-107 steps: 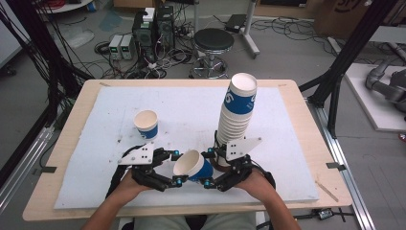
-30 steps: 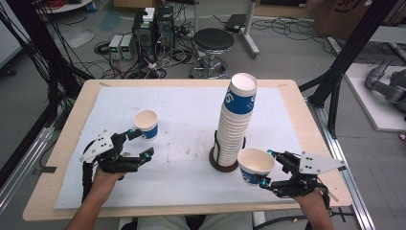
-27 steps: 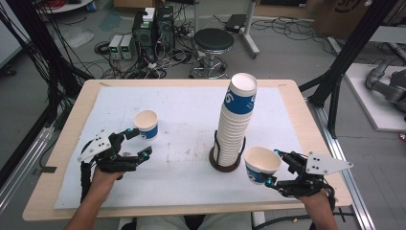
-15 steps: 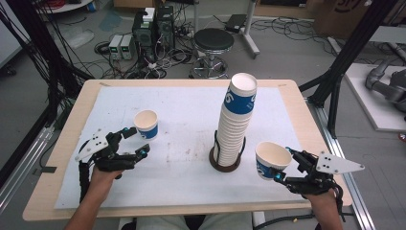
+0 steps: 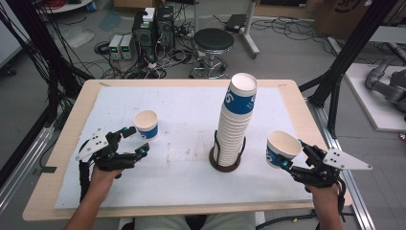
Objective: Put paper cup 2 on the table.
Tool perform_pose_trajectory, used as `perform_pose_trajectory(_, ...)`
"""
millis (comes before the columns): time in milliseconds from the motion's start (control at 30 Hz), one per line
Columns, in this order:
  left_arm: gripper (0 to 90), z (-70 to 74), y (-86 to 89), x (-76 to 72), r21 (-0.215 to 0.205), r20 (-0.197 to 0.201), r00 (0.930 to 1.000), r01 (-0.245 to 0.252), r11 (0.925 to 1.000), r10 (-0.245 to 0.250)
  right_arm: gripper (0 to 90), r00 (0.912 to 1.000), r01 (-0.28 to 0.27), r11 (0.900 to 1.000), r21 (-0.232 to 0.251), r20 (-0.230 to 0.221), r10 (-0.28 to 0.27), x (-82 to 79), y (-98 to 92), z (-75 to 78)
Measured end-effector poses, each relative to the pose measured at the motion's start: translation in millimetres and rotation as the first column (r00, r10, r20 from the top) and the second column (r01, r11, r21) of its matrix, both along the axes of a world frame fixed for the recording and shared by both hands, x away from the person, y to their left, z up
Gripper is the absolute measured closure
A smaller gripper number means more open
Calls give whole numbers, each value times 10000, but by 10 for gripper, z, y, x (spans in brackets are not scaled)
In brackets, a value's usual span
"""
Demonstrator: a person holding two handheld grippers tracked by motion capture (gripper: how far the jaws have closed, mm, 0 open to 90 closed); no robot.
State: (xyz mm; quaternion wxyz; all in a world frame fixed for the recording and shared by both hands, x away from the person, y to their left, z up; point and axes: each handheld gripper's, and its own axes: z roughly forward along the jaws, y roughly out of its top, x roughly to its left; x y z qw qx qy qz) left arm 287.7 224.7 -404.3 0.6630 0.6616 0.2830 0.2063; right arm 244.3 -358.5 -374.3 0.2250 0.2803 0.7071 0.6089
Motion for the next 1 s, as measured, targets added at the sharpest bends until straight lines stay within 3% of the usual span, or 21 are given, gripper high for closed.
perform_pose_trajectory(200,168,-13,-21,25,13,-51,10000,2,10000,-2,333,9959,899,9958,146,58,-900,179,-32,-21)
perform_pose_trajectory(367,168,-33,-38,40,83,-126,9999,-11,10000,12,333,9833,1804,9836,45,-232,-1802,454,-2,-95)
perform_pose_trajectory(600,168,-31,16,36,14,-76,9998,-182,9998,183,332,9525,2873,9578,-110,-1024,-2869,851,78,-340)
perform_pose_trajectory(733,168,-40,49,32,23,-69,9996,-288,9996,288,331,9288,3443,9388,-57,-1436,-3415,966,86,-468)
perform_pose_trajectory(900,168,-43,62,20,-22,-108,9995,-307,9995,306,326,9008,3945,9175,-512,-1756,-3971,1033,77,-600)
perform_pose_trajectory(967,168,-46,65,20,37,-93,9993,-352,9994,352,322,8958,3954,9158,-702,-1910,-4014,1050,84,-630)
perform_pose_trajectory(1000,168,-48,66,20,40,-112,9993,-351,9994,351,321,8987,3844,9205,-705,-1993,-3906,1056,90,-638)
